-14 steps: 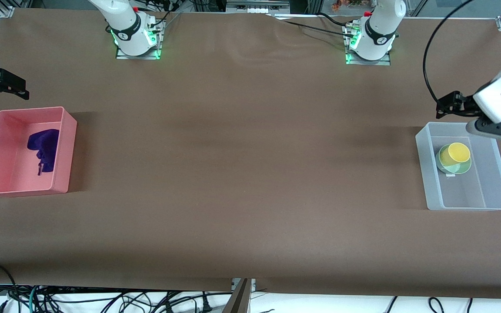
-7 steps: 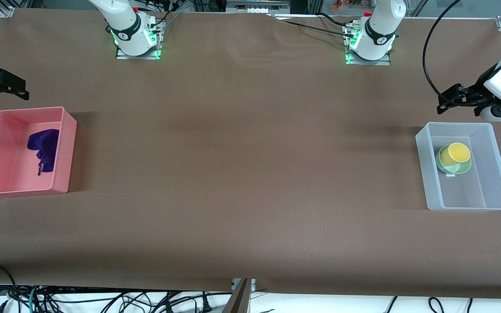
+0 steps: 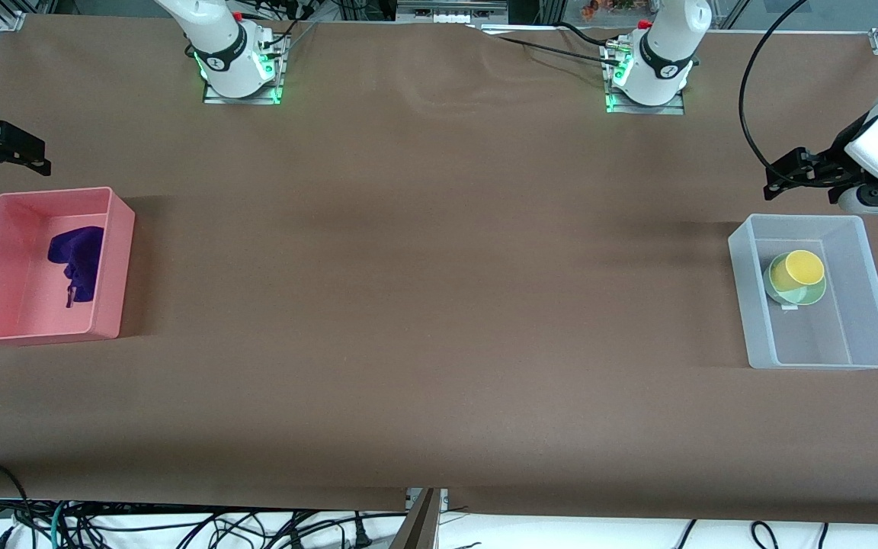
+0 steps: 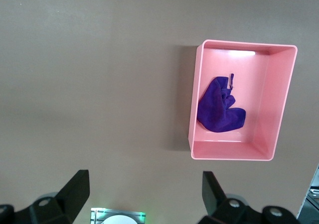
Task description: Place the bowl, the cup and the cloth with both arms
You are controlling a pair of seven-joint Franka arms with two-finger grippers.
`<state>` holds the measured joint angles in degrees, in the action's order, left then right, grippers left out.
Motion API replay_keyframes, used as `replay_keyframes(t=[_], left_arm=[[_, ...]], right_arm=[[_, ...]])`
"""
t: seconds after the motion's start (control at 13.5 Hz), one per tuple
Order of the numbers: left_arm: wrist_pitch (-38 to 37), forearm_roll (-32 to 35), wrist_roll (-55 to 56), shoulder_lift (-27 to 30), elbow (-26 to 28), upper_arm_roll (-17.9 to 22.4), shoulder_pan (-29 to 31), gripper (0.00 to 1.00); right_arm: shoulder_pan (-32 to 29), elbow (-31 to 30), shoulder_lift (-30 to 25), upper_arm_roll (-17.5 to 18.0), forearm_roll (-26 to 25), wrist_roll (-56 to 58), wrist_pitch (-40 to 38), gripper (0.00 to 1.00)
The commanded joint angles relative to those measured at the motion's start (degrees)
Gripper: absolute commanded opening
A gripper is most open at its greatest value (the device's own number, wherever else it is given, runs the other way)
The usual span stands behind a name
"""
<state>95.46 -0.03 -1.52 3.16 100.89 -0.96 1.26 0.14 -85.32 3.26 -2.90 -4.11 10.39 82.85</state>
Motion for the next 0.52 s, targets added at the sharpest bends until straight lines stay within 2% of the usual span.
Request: replay_keyframes(t=[0.0, 0.44], left_arm=[[-0.62, -1.38, 0.3, -0.17, -0.08, 0.35, -0.38, 1.0], [-2.3, -1.11, -0.15, -2.64, -2.98, 0.44, -0.91, 1.0]], right_arm=[[-0.23, 1.47, 1.04, 0.44, -0.72, 0.33, -0.32, 1.0], [-0.23, 1.56, 2.19, 0.53, -1.08, -0.1, 1.52, 1.0]])
